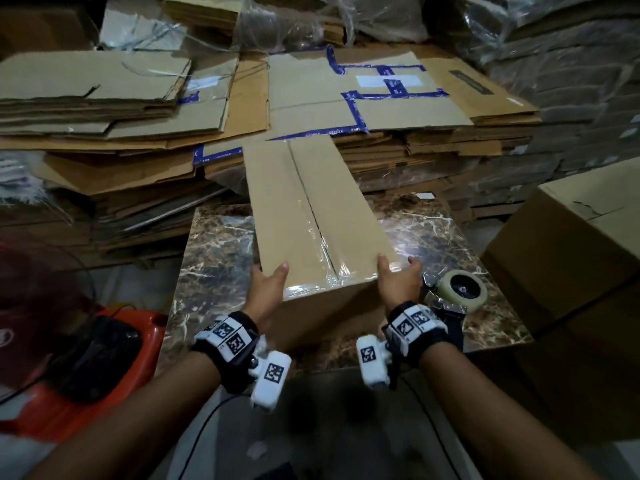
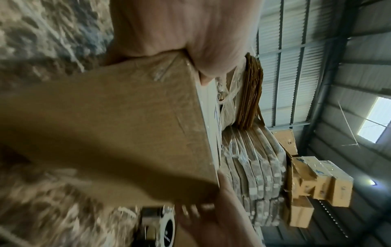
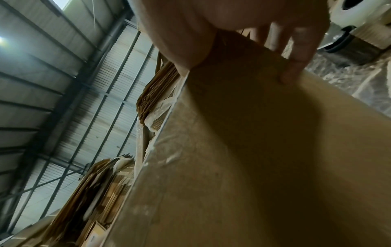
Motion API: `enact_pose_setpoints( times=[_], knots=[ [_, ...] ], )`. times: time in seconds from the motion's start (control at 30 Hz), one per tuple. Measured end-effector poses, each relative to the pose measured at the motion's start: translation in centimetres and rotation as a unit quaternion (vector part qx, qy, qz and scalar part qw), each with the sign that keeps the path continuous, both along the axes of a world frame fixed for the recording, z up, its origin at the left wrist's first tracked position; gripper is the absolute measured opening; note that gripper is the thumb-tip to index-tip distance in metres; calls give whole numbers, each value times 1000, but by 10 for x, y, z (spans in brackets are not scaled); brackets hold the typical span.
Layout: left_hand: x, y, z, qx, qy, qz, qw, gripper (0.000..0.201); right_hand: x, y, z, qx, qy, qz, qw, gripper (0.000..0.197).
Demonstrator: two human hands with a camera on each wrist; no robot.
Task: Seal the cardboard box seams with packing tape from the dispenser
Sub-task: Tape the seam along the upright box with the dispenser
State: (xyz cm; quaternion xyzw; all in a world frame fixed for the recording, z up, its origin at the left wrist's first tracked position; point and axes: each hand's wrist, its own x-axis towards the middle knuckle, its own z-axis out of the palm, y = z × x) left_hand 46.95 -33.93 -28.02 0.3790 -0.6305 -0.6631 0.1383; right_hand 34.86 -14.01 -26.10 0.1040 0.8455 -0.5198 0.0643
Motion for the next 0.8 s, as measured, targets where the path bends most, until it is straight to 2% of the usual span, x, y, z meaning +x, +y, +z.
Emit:
enact_pose_setpoints(
  times=[0.07, 0.13, 0.17, 0.23, 0.3, 0.37, 0.4, 0.43, 0.5, 0.6, 0.63, 0.7, 0.8],
  knots=[
    [10, 18, 4, 3, -38, 15, 999, 80, -14, -3, 3, -10, -20, 32, 999, 83],
    [17, 37, 6, 52, -43, -9, 998, 79, -24, -4, 7, -71, -12, 71, 995, 103],
    [23, 48, 7, 95, -34, -35, 994, 74, -28, -3, 6, -107, -13, 84, 991, 111],
    [32, 62, 16, 136, -4, -122, 983, 54, -36, -1, 4, -158, -16, 110, 981, 111],
    [35, 65, 34, 65, 38, -187, 979, 32, -31, -1, 15, -126, 7, 152, 980, 100],
    [28, 53, 49, -130, 80, -177, 972, 19, -19, 2, 28, -43, 42, 176, 983, 76],
    [21, 39, 51, -257, 83, -158, 950, 14, -11, 1, 31, 21, 70, 186, 980, 61],
    [13, 21, 53, -374, 73, -134, 915, 10, 1, 1, 35, 100, 110, 204, 968, 51],
    [-4, -25, 49, -523, 22, -105, 846, 23, 27, -3, 43, 244, 183, 264, 915, 45],
    [-15, -87, 38, -575, -128, -157, 793, 55, 57, -13, 41, 339, 216, 395, 826, 44],
    [-13, -99, 33, -583, -167, -185, 773, 63, 61, -16, 37, 359, 225, 415, 805, 45],
    [-7, -108, 23, -615, -196, -209, 735, 75, 57, -17, 34, 367, 250, 414, 795, 49],
    [0, -100, 26, -659, -206, -186, 699, 61, 22, -15, 38, 360, 231, 417, 802, 53]
  ],
)
